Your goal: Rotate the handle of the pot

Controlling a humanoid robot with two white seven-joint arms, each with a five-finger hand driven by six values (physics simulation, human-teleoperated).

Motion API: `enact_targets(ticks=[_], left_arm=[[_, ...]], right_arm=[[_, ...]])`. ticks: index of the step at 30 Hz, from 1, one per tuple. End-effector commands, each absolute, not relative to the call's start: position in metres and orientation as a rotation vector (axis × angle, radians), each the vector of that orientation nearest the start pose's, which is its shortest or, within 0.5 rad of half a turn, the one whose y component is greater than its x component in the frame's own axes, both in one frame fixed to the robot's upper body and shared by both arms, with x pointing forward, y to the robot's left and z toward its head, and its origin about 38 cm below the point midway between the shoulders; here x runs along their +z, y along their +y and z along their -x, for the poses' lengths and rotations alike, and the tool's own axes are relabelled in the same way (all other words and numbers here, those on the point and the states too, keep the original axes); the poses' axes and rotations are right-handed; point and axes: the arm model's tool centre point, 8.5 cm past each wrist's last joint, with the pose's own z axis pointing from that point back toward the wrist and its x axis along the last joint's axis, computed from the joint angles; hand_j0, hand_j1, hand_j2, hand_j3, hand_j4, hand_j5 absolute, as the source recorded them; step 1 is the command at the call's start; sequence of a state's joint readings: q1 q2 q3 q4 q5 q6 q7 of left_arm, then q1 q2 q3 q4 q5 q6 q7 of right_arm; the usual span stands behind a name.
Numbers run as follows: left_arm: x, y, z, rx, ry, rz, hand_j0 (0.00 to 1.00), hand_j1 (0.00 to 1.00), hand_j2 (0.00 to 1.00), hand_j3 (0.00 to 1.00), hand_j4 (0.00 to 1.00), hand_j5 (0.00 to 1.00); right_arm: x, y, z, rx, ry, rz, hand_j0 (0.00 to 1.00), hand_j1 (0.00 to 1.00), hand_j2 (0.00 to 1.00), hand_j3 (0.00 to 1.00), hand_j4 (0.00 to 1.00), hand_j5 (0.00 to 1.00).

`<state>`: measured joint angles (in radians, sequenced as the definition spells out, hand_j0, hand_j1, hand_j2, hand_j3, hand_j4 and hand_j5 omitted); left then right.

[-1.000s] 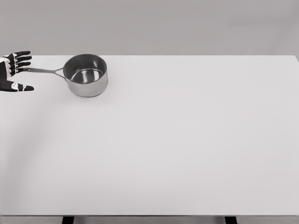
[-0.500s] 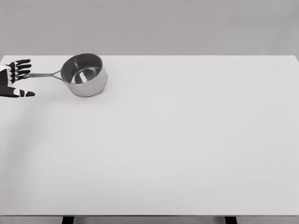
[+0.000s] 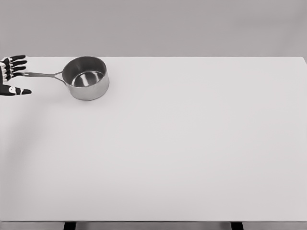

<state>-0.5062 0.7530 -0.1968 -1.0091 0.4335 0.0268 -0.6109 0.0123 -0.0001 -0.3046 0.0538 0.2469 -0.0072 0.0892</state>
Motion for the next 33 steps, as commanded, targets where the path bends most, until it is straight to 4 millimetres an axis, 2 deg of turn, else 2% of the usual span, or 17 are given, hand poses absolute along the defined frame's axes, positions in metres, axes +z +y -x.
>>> enact_targets(ticks=[1, 6, 9, 10, 11, 13, 15, 19, 22, 24, 27, 30, 33], left_arm=[[0.183, 0.489, -0.453, -0.525, -1.345, 0.002, 1.00, 1.00, 1.00, 1.00, 1.00, 1.00], [0.194, 0.495, -0.452, -0.506, -1.385, -0.010, 1.00, 1.00, 1.00, 1.00, 1.00, 1.00], [0.221, 0.481, -0.453, -0.556, -1.487, -0.007, 1.00, 1.00, 1.00, 1.00, 1.00, 1.00], [0.224, 0.479, -0.452, -0.563, -1.497, -0.006, 1.00, 1.00, 1.00, 1.00, 1.00, 1.00], [0.234, 0.476, -0.448, -0.574, -1.538, -0.009, 1.00, 1.00, 1.00, 1.00, 1.00, 1.00], [0.243, 0.472, -0.439, -0.615, -1.606, -0.020, 1.00, 1.00, 1.00, 1.00, 1.00, 1.00], [0.248, 0.460, -0.433, -0.678, -1.665, -0.017, 1.00, 1.00, 1.00, 1.00, 1.00, 1.00], [0.270, 0.435, -0.406, -0.826, -1.846, -0.031, 1.00, 1.00, 1.00, 1.00, 1.00, 1.00], [0.279, 0.392, -0.377, -1.005, -2.022, 0.014, 1.00, 1.00, 1.00, 1.00, 1.00, 1.00], [0.285, 0.372, -0.358, -1.107, -2.130, 0.038, 1.00, 1.00, 1.00, 1.00, 1.00, 1.00], [0.275, 0.342, -0.327, -1.195, -2.168, 0.133, 1.00, 1.00, 1.00, 1.00, 1.00, 1.00], [0.262, 0.335, -0.324, -1.185, -2.145, 0.176, 1.00, 1.00, 1.00, 1.00, 1.00, 1.00], [0.246, 0.305, -0.327, -1.210, -2.118, 0.302, 1.00, 1.00, 1.00, 1.00, 1.00, 1.00]], right_arm=[[-0.261, -0.258, 0.025, -0.063, 0.054, -0.016, 1.00, 1.00, 1.00, 1.00, 1.00, 1.00], [-0.261, -0.258, 0.025, -0.063, 0.052, -0.017, 1.00, 1.00, 1.00, 1.00, 1.00, 1.00], [-0.261, -0.258, 0.025, -0.062, 0.052, -0.018, 1.00, 1.00, 1.00, 1.00, 1.00, 1.00], [-0.261, -0.258, 0.025, -0.062, 0.053, -0.016, 1.00, 1.00, 1.00, 1.00, 1.00, 1.00], [-0.261, -0.258, 0.025, -0.063, 0.051, -0.016, 1.00, 1.00, 1.00, 1.00, 1.00, 1.00], [-0.261, -0.258, 0.025, -0.062, 0.053, -0.017, 1.00, 1.00, 1.00, 1.00, 1.00, 1.00], [-0.261, -0.258, 0.025, -0.063, 0.051, -0.017, 1.00, 1.00, 1.00, 1.00, 1.00, 1.00], [-0.261, -0.258, 0.025, -0.063, 0.051, -0.017, 1.00, 1.00, 1.00, 1.00, 1.00, 1.00], [-0.261, -0.258, 0.025, -0.063, 0.051, -0.016, 1.00, 1.00, 1.00, 1.00, 1.00, 1.00], [-0.261, -0.258, 0.025, -0.063, 0.051, -0.017, 1.00, 1.00, 1.00, 1.00, 1.00, 1.00], [-0.261, -0.258, 0.025, -0.063, 0.051, -0.017, 1.00, 1.00, 1.00, 1.00, 1.00, 1.00], [-0.261, -0.258, 0.025, -0.062, 0.051, -0.016, 1.00, 1.00, 1.00, 1.00, 1.00, 1.00], [-0.261, -0.258, 0.025, -0.063, 0.051, -0.016, 1.00, 1.00, 1.00, 1.00, 1.00, 1.00]])
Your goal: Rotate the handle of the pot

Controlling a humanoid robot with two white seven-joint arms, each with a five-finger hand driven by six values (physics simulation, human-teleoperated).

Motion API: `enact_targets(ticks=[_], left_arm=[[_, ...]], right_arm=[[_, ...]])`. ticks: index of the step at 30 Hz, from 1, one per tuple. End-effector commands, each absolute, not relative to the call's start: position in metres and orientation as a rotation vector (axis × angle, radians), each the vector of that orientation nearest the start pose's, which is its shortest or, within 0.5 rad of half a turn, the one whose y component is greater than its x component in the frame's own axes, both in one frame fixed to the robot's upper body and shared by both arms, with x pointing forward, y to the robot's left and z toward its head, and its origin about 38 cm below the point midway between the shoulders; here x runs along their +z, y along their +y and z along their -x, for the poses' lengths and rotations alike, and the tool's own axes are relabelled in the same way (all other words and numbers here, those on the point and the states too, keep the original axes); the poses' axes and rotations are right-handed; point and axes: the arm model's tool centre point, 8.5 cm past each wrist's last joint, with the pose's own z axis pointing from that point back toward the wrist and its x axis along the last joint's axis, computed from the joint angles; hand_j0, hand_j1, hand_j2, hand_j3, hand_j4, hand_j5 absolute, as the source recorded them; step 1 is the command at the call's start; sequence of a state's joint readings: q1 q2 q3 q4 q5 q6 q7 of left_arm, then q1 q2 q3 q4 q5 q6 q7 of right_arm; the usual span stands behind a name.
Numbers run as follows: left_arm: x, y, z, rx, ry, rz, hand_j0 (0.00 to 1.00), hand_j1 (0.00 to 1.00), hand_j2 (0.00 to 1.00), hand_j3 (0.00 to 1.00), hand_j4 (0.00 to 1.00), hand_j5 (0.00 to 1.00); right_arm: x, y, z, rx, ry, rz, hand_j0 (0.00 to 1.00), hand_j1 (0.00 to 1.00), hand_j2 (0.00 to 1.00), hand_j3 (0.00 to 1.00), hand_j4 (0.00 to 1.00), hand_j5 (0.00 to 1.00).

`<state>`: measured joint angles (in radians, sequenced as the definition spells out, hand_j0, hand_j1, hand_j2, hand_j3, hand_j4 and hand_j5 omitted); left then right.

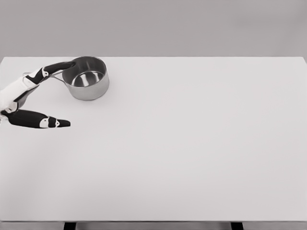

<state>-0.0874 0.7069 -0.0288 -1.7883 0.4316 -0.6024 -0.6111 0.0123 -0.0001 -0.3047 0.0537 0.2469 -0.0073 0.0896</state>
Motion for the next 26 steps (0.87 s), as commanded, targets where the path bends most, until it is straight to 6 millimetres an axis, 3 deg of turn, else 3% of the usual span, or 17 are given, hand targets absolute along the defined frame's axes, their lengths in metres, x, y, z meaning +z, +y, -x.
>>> enact_targets(ticks=[1, 26], left_arm=[[0.2435, 0.3003, -0.3276, -1.221, -2.113, 0.318, 1.00, 1.00, 1.00, 1.00, 1.00, 1.00], [0.2411, 0.3010, -0.3274, -1.244, -2.092, 0.305, 1.00, 1.00, 1.00, 1.00, 1.00, 1.00]], right_arm=[[-0.2610, -0.2584, 0.0245, -0.062, 0.051, -0.016, 1.00, 1.00, 1.00, 1.00, 1.00, 1.00], [-0.2609, -0.2583, 0.0252, -0.062, 0.054, -0.016, 1.00, 1.00, 1.00, 1.00, 1.00, 1.00]])
